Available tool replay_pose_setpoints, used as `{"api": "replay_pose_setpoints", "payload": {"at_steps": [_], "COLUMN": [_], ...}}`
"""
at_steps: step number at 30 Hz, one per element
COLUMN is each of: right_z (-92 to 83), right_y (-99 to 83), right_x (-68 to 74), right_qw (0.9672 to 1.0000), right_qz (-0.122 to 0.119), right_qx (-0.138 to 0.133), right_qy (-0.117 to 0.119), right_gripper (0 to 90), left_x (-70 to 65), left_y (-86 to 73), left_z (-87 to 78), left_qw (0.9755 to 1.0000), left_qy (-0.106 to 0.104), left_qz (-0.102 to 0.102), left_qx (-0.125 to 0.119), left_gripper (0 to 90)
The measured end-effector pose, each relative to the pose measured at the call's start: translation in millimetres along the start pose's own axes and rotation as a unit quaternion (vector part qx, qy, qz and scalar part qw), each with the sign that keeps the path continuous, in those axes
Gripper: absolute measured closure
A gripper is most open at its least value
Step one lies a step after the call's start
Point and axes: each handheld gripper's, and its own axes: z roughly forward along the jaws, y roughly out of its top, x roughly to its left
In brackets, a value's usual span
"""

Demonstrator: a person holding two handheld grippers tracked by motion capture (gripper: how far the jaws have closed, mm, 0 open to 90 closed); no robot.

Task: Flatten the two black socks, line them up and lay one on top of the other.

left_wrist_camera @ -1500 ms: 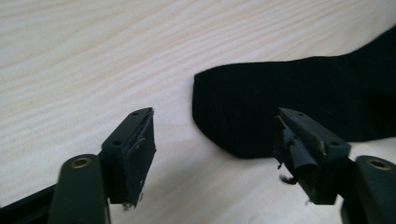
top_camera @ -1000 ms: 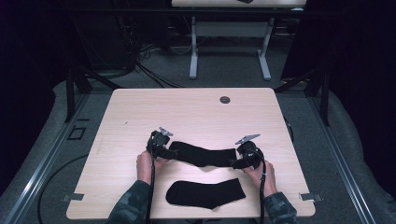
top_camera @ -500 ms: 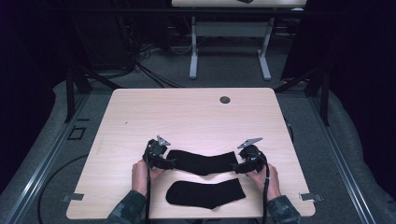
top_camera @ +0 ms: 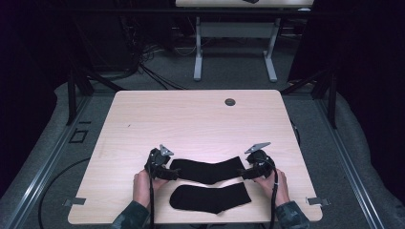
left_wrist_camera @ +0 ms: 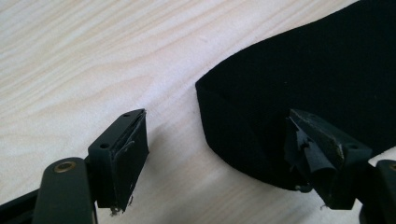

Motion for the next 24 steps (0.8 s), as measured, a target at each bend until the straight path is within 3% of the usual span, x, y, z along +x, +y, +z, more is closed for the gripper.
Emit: {"api": "replay_pose_setpoints", "payload": {"at_steps": [14, 19, 24], "right_z": [-0.6, 0.5, 0.9], "right_y": [-2.2, -1.6, 0.0], "right_x": [-1.4, -4.0, -4.8], "right_qw": [1.0000, 1.0000, 1.0000], "right_qz": [-0.007, 0.000, 0.003], "right_qx": [-0.002, -0.005, 0.002], "right_qy": [-0.004, 0.000, 0.001], "right_gripper": [23.7, 22.2, 19.0], "left_x": [-3.6, -5.0, -7.3], "left_y": [-5.0, -5.9, -4.3], "left_z": [-4.0, -4.0, -4.1], "left_qw": [1.0000, 1.0000, 0.9999], "left_qy": [0.000, -0.003, -0.004], "left_qz": [0.000, 0.001, 0.011], "left_qx": [0.001, -0.001, -0.004], "left_gripper": [22.1, 21.8, 14.6]}}
